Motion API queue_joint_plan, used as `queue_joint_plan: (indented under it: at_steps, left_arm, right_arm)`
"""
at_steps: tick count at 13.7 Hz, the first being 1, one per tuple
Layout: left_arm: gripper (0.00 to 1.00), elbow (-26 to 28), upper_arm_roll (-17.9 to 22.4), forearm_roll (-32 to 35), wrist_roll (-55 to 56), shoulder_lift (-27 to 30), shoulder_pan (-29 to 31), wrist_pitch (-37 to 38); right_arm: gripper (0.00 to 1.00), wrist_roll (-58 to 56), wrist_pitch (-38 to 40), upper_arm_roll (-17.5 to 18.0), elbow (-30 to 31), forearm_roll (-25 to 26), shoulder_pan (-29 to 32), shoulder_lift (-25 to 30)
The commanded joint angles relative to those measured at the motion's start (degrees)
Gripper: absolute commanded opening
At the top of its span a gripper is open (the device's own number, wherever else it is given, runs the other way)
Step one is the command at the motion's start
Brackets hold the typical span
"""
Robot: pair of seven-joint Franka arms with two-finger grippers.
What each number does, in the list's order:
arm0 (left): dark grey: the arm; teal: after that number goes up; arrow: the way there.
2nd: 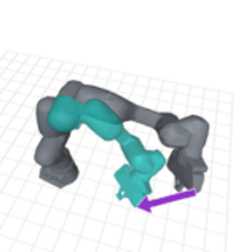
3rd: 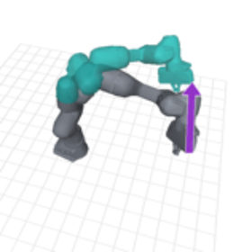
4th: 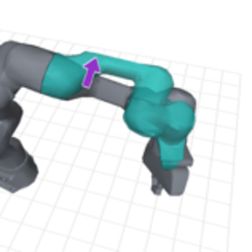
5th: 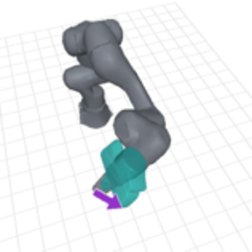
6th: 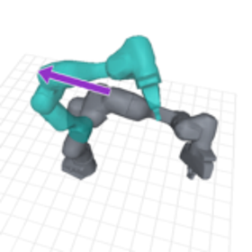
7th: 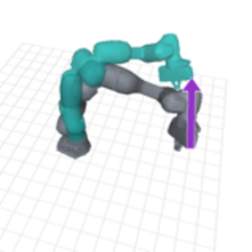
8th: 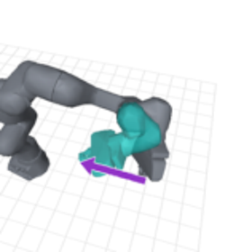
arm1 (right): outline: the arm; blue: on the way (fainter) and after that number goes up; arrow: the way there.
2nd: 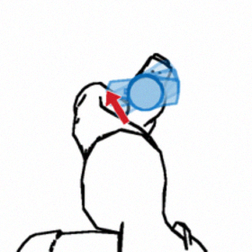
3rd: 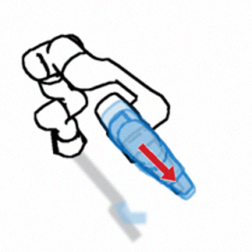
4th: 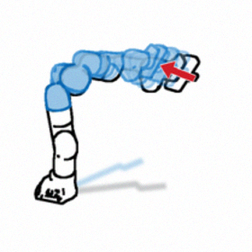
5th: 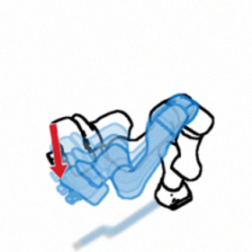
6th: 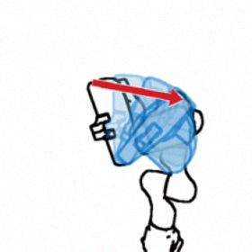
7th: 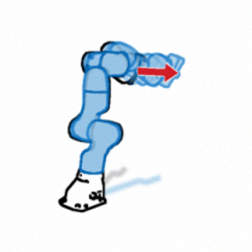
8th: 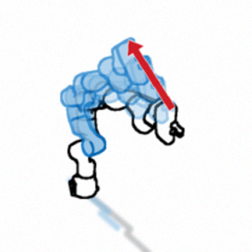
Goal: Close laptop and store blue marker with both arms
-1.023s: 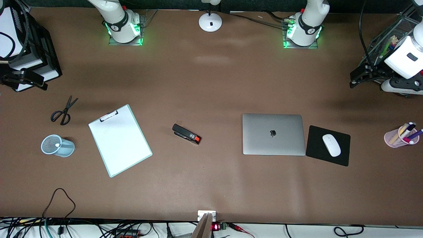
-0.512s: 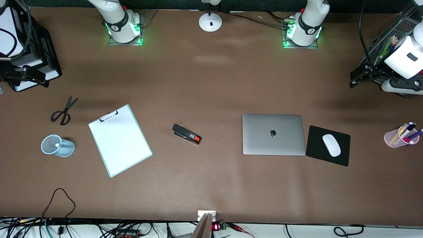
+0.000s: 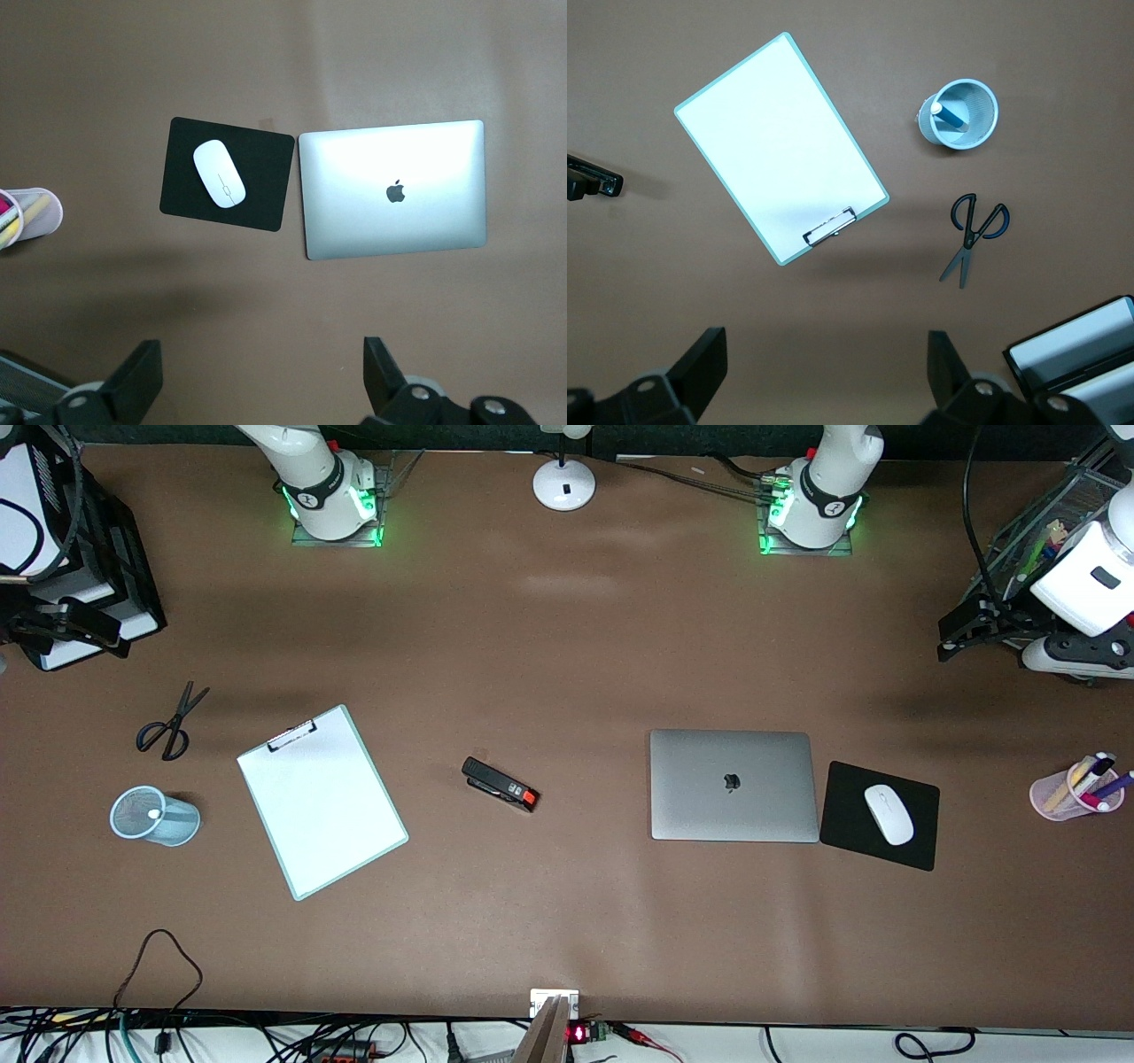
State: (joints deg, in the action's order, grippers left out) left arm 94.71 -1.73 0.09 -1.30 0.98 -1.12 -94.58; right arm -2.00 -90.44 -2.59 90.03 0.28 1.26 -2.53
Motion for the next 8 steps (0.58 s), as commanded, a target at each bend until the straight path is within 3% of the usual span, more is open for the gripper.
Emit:
queue_joint_plan:
  at_steps: [1,8]
  left_arm:
    - [1.00,-0.85,0.24,-0.09,-0.37,-0.01,-0.11,0.53]
    - [1.00,-0.93,0.24,-0.18,-0.46,0.25,0.94,1.76]
  right_arm:
    - [1.00,0.59,-0.35,1.09,1.20,0.68,0.76,1.56]
    - [1.00,0.51,-0.08,1.18,1.02,0.77,-0.21,1.82]
